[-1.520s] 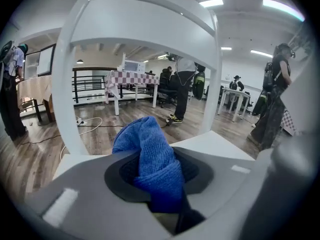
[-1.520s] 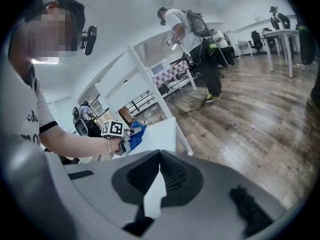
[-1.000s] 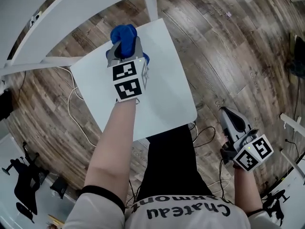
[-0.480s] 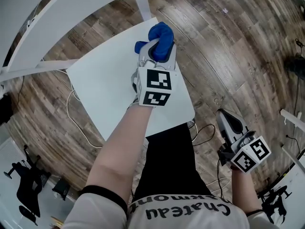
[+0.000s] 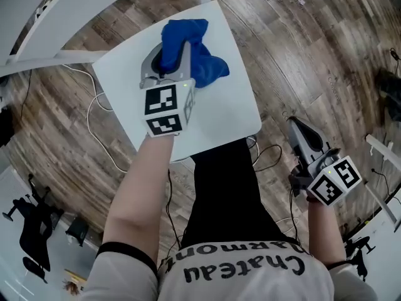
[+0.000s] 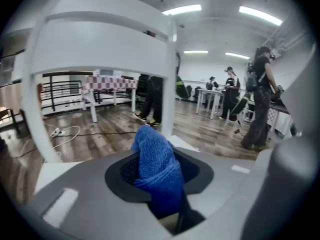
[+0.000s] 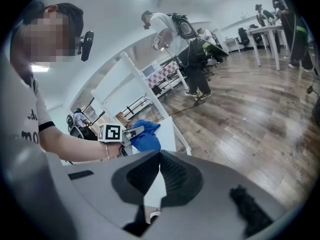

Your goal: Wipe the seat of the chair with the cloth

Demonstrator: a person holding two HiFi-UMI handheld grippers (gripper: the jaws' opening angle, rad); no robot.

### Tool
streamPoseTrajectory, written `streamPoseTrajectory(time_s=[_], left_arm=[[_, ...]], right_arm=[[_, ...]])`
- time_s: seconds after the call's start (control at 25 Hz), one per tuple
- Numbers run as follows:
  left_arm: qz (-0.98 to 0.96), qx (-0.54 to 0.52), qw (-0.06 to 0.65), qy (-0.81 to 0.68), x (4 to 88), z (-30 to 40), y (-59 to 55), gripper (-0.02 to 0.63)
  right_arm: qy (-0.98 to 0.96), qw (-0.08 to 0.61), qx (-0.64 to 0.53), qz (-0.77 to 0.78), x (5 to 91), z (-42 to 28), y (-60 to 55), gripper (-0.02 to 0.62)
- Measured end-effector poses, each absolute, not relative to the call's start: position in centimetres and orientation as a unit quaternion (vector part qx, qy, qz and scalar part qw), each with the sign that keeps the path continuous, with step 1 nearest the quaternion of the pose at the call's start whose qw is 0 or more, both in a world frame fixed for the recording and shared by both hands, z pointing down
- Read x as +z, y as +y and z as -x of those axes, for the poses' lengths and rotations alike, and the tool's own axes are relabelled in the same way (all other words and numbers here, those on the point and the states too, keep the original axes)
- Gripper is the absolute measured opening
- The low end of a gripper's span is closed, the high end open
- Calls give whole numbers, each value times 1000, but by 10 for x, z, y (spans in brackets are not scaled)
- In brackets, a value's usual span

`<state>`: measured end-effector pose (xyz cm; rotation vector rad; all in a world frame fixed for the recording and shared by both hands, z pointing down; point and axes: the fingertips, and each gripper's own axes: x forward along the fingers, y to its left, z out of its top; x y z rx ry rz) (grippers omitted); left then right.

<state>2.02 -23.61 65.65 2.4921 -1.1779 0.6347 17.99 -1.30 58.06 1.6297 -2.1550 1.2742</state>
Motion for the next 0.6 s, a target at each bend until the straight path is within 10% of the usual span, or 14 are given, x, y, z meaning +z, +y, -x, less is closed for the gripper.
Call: streamPoseTrajectory(time_s=[0.28, 0.6], left_arm=[[-727, 317, 178, -582, 663, 225, -237, 124], [-731, 367, 186, -544, 695, 214, -236, 117]], right_arm=[[-753, 87, 426, -494, 561, -138, -40, 15], [-774, 108, 403, -476, 556, -123, -67, 15]])
